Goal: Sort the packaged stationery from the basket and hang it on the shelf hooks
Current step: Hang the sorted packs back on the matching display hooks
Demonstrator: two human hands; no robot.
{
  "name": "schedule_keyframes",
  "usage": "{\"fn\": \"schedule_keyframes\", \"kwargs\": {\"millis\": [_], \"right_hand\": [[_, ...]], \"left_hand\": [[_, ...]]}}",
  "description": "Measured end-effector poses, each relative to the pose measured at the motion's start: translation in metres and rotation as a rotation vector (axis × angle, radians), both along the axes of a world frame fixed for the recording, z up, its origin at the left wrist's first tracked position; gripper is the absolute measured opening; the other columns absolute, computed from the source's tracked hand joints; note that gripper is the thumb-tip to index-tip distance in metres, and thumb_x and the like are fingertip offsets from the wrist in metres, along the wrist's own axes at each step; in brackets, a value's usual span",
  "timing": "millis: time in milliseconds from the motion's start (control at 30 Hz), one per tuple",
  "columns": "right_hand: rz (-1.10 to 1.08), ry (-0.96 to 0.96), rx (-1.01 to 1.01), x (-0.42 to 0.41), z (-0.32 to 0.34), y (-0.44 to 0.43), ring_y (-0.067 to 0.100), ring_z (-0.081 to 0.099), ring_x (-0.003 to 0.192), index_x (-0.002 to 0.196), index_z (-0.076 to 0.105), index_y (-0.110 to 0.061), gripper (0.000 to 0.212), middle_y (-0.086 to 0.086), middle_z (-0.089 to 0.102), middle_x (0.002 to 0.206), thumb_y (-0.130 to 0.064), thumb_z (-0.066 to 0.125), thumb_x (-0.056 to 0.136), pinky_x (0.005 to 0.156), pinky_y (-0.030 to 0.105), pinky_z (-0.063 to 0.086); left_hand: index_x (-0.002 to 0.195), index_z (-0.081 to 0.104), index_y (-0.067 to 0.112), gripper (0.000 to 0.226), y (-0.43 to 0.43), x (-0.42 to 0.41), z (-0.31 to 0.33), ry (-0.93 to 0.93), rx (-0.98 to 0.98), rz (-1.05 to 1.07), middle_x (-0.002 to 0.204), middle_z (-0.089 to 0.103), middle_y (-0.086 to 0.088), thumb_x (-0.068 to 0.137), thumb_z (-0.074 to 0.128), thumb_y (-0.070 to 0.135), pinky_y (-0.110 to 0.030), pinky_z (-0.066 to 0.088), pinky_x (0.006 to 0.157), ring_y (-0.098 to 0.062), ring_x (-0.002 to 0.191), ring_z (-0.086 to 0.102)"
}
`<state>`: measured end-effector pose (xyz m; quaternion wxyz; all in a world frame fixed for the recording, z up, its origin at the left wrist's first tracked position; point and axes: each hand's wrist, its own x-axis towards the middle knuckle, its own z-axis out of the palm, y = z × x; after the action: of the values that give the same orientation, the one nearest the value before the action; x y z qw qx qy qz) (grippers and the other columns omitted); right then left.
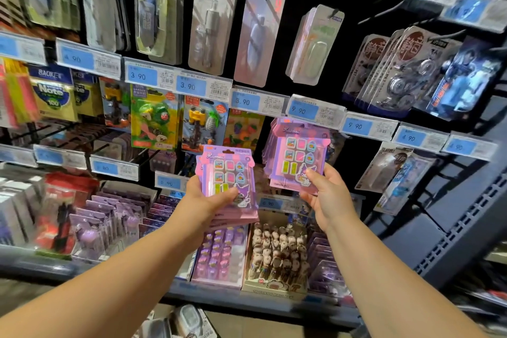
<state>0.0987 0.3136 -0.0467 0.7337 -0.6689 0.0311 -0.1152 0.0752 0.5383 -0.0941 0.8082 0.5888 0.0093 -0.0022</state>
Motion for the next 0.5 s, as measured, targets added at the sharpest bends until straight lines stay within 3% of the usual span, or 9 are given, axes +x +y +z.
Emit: {"fn": "schedule_keyframes", "kwargs": {"millis": [133, 267, 433, 500], "right_hand": [[-0.035, 0.014, 0.012, 0.01, -0.004, 0.005, 0.012, 0.066, 0.081, 0.123, 0.056, -0.015, 0.025, 0.002, 0.066, 0.109, -0.013, 0.053, 0.098, 0.052, 0.02, 0.05], [-0.14, 0.058, 0.002, 0.02, -0.009, 0.012, 0.017, 0.066, 0.086, 0.125, 0.049, -0.009, 0.037, 0.008, 0.062, 0.114, -0.014, 0.064, 0.092, 0.057, 0.025, 0.052], [-0.349, 0.17, -0.089, 0.023, -0.012, 0.019, 0.013, 0.06, 0.071, 0.11, 0.041, -0.014, 0.045, -0.004, 0.048, 0.091, -0.03, 0.075, 0.083, 0.079, 0.041, 0.058], [-0.399, 0.198, -0.163, 0.023, -0.016, 0.016, 0.019, 0.055, 0.081, 0.106, 0.042, -0.015, 0.046, -0.002, 0.049, 0.094, -0.039, 0.073, 0.082, 0.082, 0.043, 0.052]], "left_hand": [[0.118, 0.046, 0.022, 0.048, 0.0, -0.001, 0.0, 0.01, -0.001, 0.007, 0.109, 0.068, -0.008, 0.081, 0.075, 0.014, -0.028, 0.057, 0.058, -0.017, 0.076, 0.074], [0.123, 0.045, 0.021, 0.054, 0.001, -0.001, 0.001, 0.012, 0.005, 0.003, 0.11, 0.069, -0.008, 0.079, 0.077, 0.018, -0.033, 0.058, 0.064, -0.022, 0.083, 0.074], [0.126, 0.045, 0.021, 0.059, 0.002, 0.0, 0.0, 0.016, 0.018, -0.005, 0.113, 0.069, -0.006, 0.077, 0.079, 0.022, -0.041, 0.059, 0.074, -0.025, 0.089, 0.073], [0.125, 0.046, 0.022, 0.058, 0.001, -0.001, -0.001, 0.016, 0.02, -0.015, 0.112, 0.069, -0.006, 0.077, 0.079, 0.021, -0.043, 0.059, 0.077, -0.025, 0.09, 0.073]]}}
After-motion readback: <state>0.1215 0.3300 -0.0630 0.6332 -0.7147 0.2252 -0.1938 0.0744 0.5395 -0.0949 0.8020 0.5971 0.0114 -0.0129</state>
